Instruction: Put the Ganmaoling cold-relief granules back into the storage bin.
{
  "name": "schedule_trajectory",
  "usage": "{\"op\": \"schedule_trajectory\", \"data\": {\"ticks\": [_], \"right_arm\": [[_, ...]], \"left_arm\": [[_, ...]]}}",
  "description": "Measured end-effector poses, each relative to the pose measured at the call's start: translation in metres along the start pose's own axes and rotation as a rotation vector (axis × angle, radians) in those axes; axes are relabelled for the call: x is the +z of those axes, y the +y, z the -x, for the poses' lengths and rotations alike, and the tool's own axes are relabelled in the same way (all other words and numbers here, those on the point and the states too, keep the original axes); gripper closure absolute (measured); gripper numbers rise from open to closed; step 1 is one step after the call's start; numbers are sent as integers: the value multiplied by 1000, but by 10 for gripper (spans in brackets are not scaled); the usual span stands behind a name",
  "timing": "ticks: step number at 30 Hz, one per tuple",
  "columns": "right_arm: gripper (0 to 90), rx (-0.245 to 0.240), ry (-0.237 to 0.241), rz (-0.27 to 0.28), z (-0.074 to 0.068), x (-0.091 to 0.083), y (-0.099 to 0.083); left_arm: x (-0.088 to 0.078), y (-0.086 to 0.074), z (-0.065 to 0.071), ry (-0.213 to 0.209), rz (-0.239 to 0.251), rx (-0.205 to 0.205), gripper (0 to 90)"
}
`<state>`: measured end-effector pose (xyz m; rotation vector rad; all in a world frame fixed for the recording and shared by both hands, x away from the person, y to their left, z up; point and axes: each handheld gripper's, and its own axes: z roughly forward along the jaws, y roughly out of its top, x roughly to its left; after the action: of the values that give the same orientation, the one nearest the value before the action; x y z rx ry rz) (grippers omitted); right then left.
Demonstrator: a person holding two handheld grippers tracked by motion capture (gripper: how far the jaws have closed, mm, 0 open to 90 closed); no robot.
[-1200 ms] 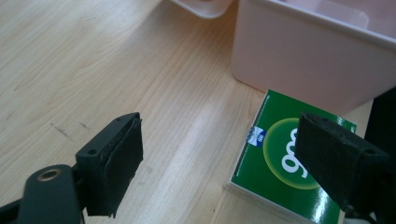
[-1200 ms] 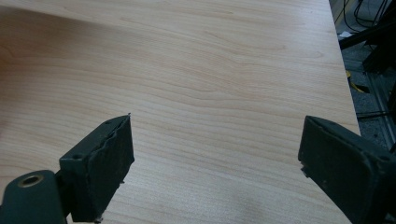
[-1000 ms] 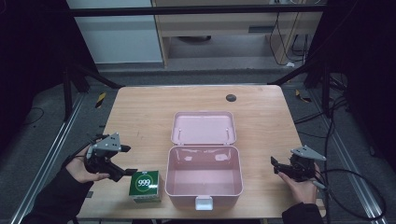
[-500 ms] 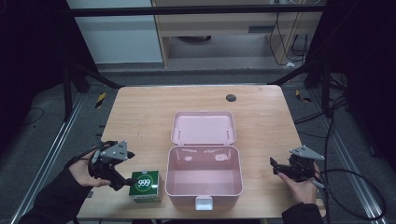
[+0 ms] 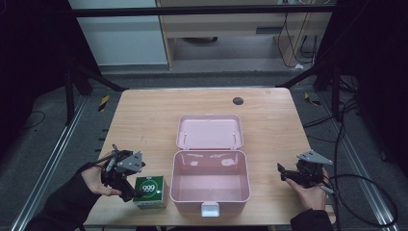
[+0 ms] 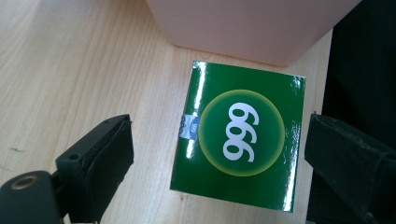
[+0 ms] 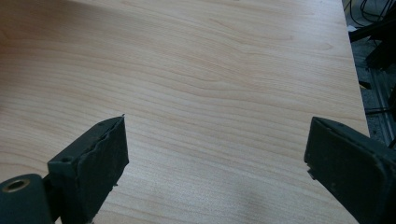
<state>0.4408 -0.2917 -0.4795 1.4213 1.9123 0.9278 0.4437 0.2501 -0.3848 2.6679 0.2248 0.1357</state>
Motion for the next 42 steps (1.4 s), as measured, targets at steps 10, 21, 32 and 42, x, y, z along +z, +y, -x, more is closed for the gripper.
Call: {"op": "schedule_trajectory", "data": {"ticks": [10,21,32,42], "right_arm": [[57,-10,2,-13,-1,1,0],[54,-17,6,-24,-1,3,-1],[50,-29,6,-36,-3,4,-1],[49,-35,6,-45,-3,5,-1]], "left_arm": [[14,5,2,-27,-29,18,58],[29,6,4,-44,-32,19,52],[44,3,7,-65,-32,26,50],[59,-3,7,-82,-49,21,56]]}}
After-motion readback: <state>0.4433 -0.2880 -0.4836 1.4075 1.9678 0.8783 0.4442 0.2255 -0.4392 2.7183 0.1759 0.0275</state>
